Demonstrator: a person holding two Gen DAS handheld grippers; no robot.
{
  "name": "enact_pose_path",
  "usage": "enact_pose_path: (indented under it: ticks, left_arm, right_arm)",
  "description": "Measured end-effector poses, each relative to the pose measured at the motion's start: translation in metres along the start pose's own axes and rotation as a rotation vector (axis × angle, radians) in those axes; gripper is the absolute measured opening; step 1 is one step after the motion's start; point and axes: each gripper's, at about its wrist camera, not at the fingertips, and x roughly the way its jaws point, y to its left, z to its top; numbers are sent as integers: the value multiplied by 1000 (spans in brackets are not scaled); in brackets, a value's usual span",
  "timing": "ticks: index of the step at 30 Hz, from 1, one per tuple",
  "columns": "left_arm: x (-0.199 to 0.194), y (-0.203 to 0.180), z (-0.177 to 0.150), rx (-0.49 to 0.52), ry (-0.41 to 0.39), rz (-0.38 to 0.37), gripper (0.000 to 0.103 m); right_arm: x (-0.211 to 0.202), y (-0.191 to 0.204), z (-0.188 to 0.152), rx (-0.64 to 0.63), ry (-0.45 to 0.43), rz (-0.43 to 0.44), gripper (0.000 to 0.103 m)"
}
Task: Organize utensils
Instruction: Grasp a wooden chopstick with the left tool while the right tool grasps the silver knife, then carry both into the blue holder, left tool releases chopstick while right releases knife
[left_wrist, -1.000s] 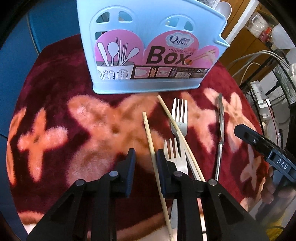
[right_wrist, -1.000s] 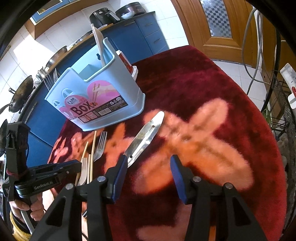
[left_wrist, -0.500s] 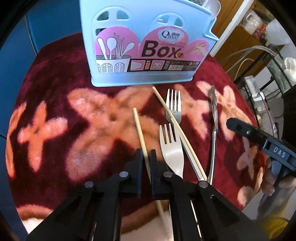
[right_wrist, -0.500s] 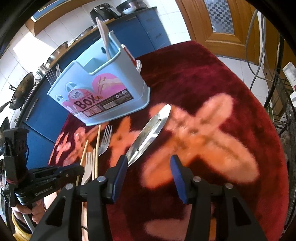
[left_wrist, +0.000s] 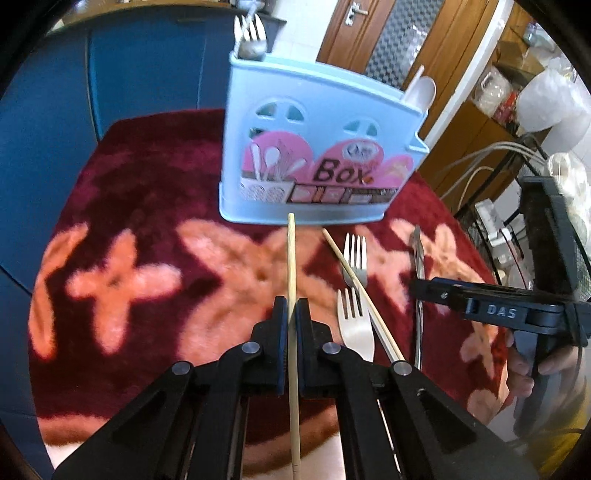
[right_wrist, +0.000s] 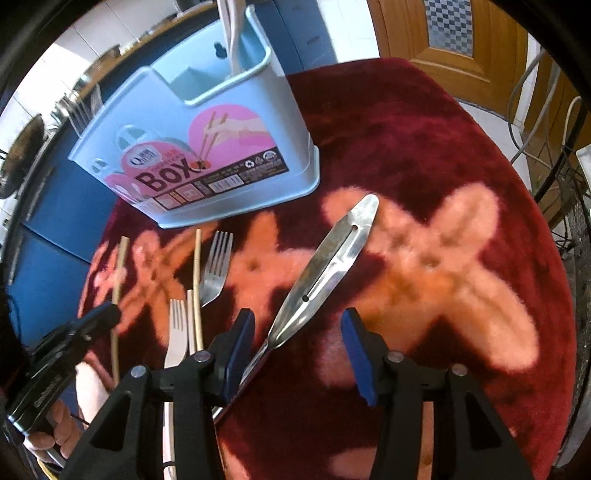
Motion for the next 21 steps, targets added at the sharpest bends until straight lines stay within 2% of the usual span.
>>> enact_pose_path:
  ticks: [6, 7, 9, 10, 12, 21]
  left_arm:
    - [-5, 6, 1, -20, -37, -31, 2]
    - [-4, 4, 1, -21, -44, -38, 2]
    - [-6, 4, 0, -25, -55, -45, 2]
    - [-8, 4, 0, -27, -62, -49, 2]
    - [-11, 3, 0, -30, -76, -53, 2]
    - [-27, -2, 1, -14, -136, -68, 2]
  right_arm:
    - [12, 8, 12, 3, 49, -49, 52]
    - [13, 9, 13, 3, 51, -62, 50]
    - [14, 10, 13, 0, 47, -87, 33]
    - [14, 10, 14, 3, 44, -84, 30]
    - [13, 7, 13, 5, 38, -67, 21]
    - [-16, -5, -7, -15, -57, 90, 19]
